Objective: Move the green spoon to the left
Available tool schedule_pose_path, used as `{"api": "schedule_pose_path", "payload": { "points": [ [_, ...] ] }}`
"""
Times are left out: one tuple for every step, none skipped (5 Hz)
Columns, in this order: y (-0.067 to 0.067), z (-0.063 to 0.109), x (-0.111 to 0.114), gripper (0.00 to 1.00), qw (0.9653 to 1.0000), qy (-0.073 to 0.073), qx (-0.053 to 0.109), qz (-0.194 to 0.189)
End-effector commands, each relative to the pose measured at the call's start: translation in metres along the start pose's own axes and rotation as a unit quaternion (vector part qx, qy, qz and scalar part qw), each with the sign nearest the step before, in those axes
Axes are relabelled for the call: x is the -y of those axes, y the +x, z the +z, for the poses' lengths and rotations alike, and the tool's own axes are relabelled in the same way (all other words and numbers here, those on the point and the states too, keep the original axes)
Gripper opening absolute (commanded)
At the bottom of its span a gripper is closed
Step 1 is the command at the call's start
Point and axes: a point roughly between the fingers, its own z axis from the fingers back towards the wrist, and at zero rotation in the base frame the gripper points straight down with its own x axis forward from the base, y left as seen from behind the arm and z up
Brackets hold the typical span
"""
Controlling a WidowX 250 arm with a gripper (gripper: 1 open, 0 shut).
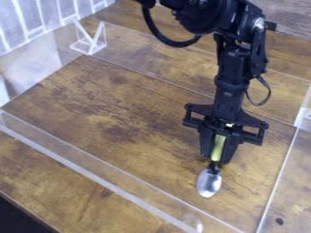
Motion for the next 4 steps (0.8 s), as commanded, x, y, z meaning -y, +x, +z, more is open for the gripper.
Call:
{"api": "schedule_pose_path", "payload": {
  "points": [
    [0.002,0.025,0.009,0.00,0.9991,-0.015,0.028,0.029],
    [0.002,0.026,0.016,0.00,0.9980,-0.016,0.025,0.056],
    [0.001,0.039,0.013,0.00,0.9986,-0.016,0.026,0.044],
    [-0.001,0.051,0.010,0.00,0.9990,-0.017,0.028,0.031]
  ]
}}
